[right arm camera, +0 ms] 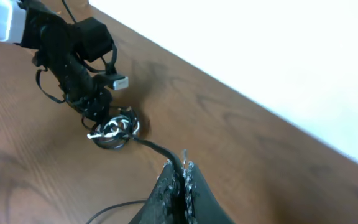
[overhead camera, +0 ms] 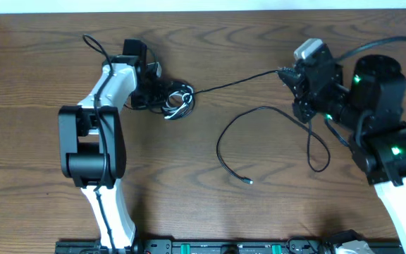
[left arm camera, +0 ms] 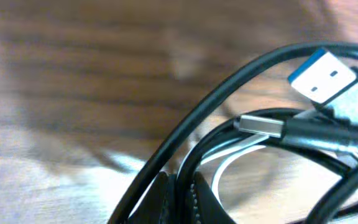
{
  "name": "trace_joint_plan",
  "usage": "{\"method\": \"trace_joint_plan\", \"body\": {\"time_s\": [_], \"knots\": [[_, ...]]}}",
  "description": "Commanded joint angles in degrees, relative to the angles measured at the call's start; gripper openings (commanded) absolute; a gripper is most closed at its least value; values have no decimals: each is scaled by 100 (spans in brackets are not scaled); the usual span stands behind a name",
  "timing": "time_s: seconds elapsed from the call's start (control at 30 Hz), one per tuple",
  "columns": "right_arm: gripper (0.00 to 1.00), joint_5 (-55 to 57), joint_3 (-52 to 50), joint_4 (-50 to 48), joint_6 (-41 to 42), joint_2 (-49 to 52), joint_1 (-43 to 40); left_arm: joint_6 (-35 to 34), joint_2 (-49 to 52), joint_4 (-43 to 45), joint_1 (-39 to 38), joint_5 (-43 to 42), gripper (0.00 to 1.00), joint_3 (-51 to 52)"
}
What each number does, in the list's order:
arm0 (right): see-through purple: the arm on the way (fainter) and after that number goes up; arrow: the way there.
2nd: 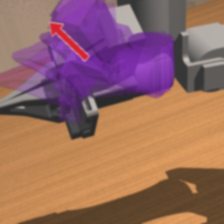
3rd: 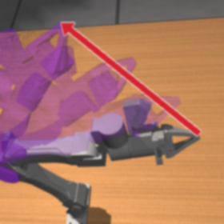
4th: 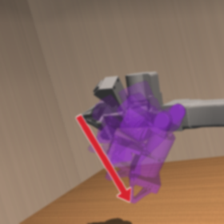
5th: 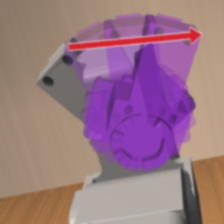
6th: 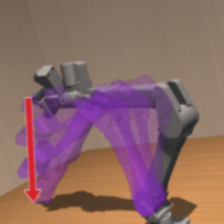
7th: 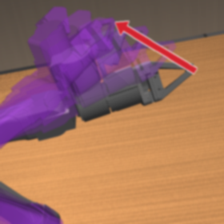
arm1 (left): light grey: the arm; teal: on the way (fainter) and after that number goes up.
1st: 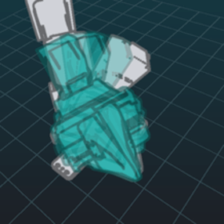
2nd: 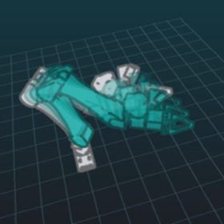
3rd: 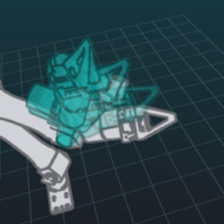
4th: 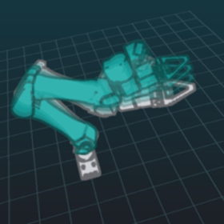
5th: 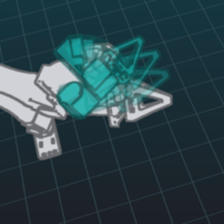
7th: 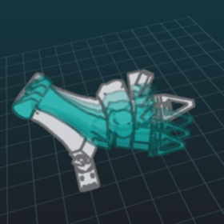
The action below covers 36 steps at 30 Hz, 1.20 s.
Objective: Untangle cables
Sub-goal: 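Pull the black cable rightward with the right gripper, away from the bundle, then release the black cable and move the right gripper back to the bundle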
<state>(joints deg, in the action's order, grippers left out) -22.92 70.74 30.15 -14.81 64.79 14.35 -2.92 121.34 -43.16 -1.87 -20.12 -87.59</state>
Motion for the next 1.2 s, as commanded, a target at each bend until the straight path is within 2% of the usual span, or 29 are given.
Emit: {"method": "trace_joint_plan", "body": {"time_s": [0.0,0.13,0.27,0.33,0.53,0.6,0.7,0.73,0.77,0.83,0.9,0.93,1.0,1.17], "knots": [[1,162,50,-146,-350,-393,-96,260,-592,157,361,-667,7,-20],[1,553,50,-280,-345,-673,-214,-13,-953,258,649,-278,7,-20],[1,802,50,-319,-343,-929,-382,-876,-1062,33,970,1040,7,-17],[1,800,50,-315,-341,-1040,-455,-1130,-1049,-94,1119,1322,7,0],[1,802,50,-315,-297,-1222,-570,-1351,-1043,-114,1399,1257,7,133],[1,791,50,-310,-273,-1224,-568,-1314,-1043,-111,1403,1049,7,151],[1,776,50,-240,-166,-1176,-568,-855,-1043,-44,1373,190,7,153],[4,776,50,-214,-149,-1143,-568,-754,-1043,-22,1362,-17,7,153],[12,776,50,-190,-149,-1117,-568,-684,-1043,-9,1344,-181,7,153],[36,750,50,-129,-149,-1067,-568,-535,-1043,0,1303,-444,7,153],[48,619,50,-72,-149,-1005,-568,-321,-1043,-2,1250,-802,7,153],[61,531,50,-52,-142,-966,-568,-195,-1043,-2,1217,-1036,7,153],[69,457,50,-37,37,-874,-568,90,-1043,-2,1156,-1580,7,153],[74,444,50,-35,686,-474,-568,817,-1043,-4,1012,-2798,7,153]]}}
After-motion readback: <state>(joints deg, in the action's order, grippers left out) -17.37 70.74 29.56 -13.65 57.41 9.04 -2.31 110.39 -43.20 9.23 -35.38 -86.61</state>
